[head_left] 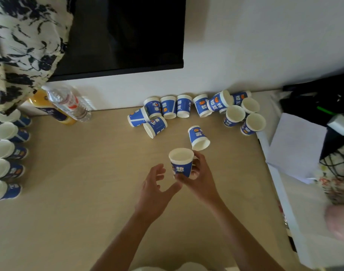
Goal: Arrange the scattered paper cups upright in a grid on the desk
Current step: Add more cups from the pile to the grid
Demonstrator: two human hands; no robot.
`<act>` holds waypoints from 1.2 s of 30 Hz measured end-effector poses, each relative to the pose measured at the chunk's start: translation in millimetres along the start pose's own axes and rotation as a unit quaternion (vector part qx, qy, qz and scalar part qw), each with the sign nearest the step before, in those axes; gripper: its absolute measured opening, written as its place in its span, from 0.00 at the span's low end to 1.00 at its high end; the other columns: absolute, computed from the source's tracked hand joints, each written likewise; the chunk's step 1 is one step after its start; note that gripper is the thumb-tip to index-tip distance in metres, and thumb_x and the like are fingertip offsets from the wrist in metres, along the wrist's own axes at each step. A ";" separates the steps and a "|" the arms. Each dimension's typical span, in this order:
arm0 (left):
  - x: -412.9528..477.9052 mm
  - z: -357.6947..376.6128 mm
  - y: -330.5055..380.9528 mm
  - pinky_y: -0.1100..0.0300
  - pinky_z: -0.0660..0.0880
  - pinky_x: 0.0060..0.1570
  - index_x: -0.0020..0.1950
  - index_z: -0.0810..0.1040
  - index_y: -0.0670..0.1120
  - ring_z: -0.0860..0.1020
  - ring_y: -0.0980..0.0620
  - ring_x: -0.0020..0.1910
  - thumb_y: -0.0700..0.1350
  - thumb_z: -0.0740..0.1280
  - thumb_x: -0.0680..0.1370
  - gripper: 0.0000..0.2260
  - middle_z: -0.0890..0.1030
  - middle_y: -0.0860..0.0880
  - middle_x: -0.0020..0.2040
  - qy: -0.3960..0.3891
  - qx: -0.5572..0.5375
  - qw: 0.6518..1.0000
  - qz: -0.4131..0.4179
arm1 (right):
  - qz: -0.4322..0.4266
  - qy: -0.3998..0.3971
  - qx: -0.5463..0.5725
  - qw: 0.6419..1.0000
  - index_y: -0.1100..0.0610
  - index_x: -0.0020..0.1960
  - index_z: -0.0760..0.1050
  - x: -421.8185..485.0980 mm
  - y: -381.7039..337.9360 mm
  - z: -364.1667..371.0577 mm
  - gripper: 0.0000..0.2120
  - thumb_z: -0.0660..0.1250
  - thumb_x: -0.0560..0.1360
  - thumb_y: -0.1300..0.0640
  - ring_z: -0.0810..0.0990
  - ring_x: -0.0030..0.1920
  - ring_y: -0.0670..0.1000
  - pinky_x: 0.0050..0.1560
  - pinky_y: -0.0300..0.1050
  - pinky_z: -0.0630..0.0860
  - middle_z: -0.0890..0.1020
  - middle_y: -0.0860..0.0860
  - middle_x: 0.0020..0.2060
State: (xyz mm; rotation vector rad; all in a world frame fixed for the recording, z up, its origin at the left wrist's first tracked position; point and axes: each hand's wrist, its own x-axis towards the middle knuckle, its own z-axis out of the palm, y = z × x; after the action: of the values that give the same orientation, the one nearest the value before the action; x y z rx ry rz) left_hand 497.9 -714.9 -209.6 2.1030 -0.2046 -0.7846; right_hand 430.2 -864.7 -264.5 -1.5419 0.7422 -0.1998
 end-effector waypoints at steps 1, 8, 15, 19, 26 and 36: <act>1.0 1.9 3.6 0.63 0.74 0.56 0.72 0.68 0.54 0.75 0.61 0.61 0.55 0.78 0.70 0.34 0.76 0.60 0.63 -0.005 -0.004 1.000 0.001 | -0.016 -0.012 -0.003 1.000 0.48 0.70 0.67 -5.6 -2.6 0.1 0.40 0.81 0.64 0.58 0.82 0.58 0.48 0.56 0.45 0.81 0.81 0.44 0.59; 2.7 10.8 12.8 0.59 0.79 0.54 0.63 0.76 0.56 0.79 0.59 0.56 0.47 0.82 0.67 0.28 0.82 0.60 0.56 0.042 -0.067 0.996 0.041 | -0.068 -0.064 -0.029 0.995 0.50 0.72 0.67 -27.2 -26.0 -2.0 0.40 0.80 0.64 0.63 0.81 0.61 0.47 0.61 0.51 0.79 0.81 0.43 0.61; -1.7 -3.1 4.2 0.51 0.80 0.55 0.60 0.78 0.56 0.81 0.56 0.54 0.53 0.81 0.63 0.27 0.83 0.60 0.53 0.099 -0.072 0.991 0.050 | -0.130 -0.202 -0.184 0.953 0.50 0.74 0.66 16.2 -40.4 -55.2 0.37 0.75 0.68 0.61 0.76 0.66 0.46 0.67 0.50 0.72 0.76 0.43 0.66; -10.8 -7.4 -2.5 0.52 0.80 0.54 0.60 0.78 0.55 0.81 0.57 0.52 0.49 0.82 0.64 0.26 0.83 0.60 0.52 0.121 -0.078 0.989 0.035 | -0.261 -0.183 -0.430 0.845 0.53 0.71 0.71 85.0 -44.7 -67.0 0.34 0.64 0.66 0.70 0.72 0.66 0.53 0.61 0.54 0.74 0.73 0.49 0.66; -36.2 -17.0 -14.4 0.51 0.80 0.55 0.57 0.77 0.58 0.81 0.58 0.53 0.51 0.81 0.64 0.25 0.83 0.62 0.52 0.142 -0.089 0.986 0.014 | -0.366 -0.321 -0.629 0.607 0.51 0.78 0.64 147.4 -41.9 -34.7 0.31 0.63 0.77 0.67 0.54 0.80 0.51 0.75 0.49 0.60 0.62 0.48 0.79; -59.2 -38.8 -36.4 0.48 0.81 0.54 0.59 0.77 0.59 0.82 0.56 0.53 0.59 0.77 0.62 0.26 0.83 0.62 0.52 0.187 -0.096 0.978 0.017 | -0.355 -0.285 -0.699 0.551 0.49 0.72 0.69 130.7 -7.7 -15.5 0.29 0.70 0.73 0.61 0.70 0.67 0.53 0.62 0.49 0.68 0.74 0.47 0.67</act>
State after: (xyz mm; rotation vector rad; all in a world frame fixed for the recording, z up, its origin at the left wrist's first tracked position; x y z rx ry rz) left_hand 469.7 -642.1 -193.8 2.0125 0.0384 -0.3614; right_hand 525.0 -951.0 -295.2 -3.1587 -0.6027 0.4640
